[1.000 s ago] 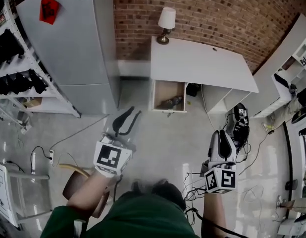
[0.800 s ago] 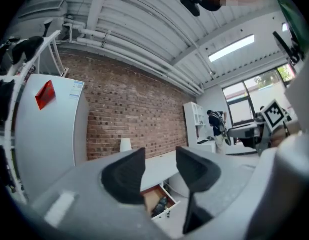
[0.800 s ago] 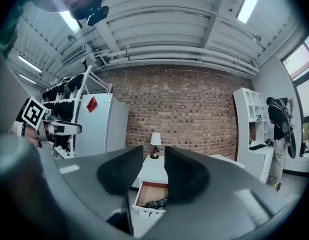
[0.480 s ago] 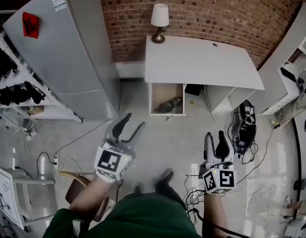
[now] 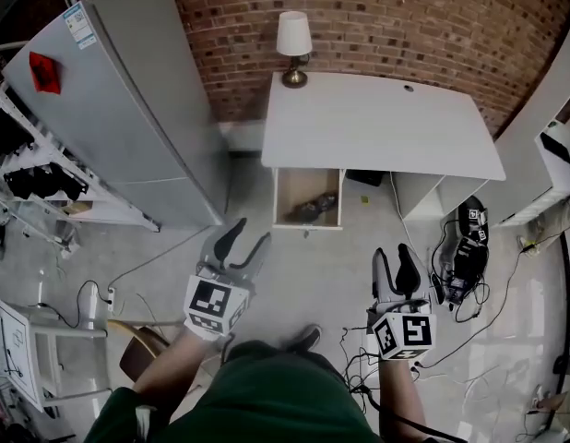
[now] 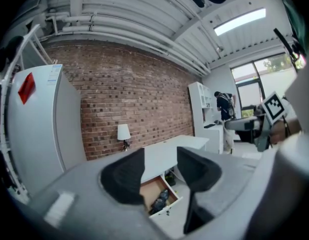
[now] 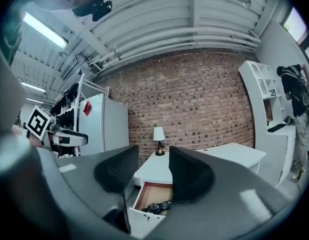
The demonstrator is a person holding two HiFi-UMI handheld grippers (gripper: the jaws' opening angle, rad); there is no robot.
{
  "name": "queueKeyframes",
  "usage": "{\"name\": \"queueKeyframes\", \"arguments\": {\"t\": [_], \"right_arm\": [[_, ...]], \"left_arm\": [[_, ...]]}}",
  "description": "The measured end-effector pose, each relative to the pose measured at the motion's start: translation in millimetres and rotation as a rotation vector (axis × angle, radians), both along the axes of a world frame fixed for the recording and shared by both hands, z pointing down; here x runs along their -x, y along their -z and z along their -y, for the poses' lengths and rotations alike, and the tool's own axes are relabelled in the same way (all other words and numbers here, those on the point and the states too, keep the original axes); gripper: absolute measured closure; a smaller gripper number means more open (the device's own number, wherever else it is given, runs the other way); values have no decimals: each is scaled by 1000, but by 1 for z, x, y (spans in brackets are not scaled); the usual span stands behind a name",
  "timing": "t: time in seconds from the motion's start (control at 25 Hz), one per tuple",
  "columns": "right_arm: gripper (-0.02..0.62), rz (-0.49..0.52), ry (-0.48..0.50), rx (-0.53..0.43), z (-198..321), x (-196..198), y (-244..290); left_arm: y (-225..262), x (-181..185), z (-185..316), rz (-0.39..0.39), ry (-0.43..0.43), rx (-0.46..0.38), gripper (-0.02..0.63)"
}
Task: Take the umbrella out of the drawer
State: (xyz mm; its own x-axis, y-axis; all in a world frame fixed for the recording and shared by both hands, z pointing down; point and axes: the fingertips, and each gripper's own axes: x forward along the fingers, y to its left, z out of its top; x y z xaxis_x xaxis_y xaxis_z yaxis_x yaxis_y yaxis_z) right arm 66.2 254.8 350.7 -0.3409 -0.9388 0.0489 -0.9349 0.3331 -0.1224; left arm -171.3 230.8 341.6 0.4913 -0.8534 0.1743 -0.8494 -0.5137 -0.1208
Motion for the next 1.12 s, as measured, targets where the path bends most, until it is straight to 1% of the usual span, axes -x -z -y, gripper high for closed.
{"name": "queueKeyframes", "arguments": {"t": [0.24, 0.4, 0.6, 0.72, 0.84, 0.92, 1.04, 1.12], "right_arm": [[422, 23, 43, 19, 29, -20, -15], [422, 32, 60, 43, 49, -20, -22], [422, 38, 60, 80, 81, -19, -36], [422, 30, 52, 101, 102, -18, -43], [422, -2, 54, 110, 129, -16, -52], [422, -16, 44, 129, 152, -17, -56], [422, -33, 24, 167, 189, -16, -63], [422, -52, 9, 184, 212, -17, -68]], "left_arm": [[-16, -20, 20, 31, 24, 25, 405], [-24, -21, 37, 46, 32, 40, 405], [-40, -24, 69, 45, 26, 70, 406], [-51, -23, 96, 34, 17, 83, 410], [-63, -24, 129, 22, -4, 92, 413], [-72, -27, 156, 48, -29, 90, 413], [-91, -29, 199, 110, -67, 86, 413], [-106, -27, 226, 126, -84, 106, 413]]}}
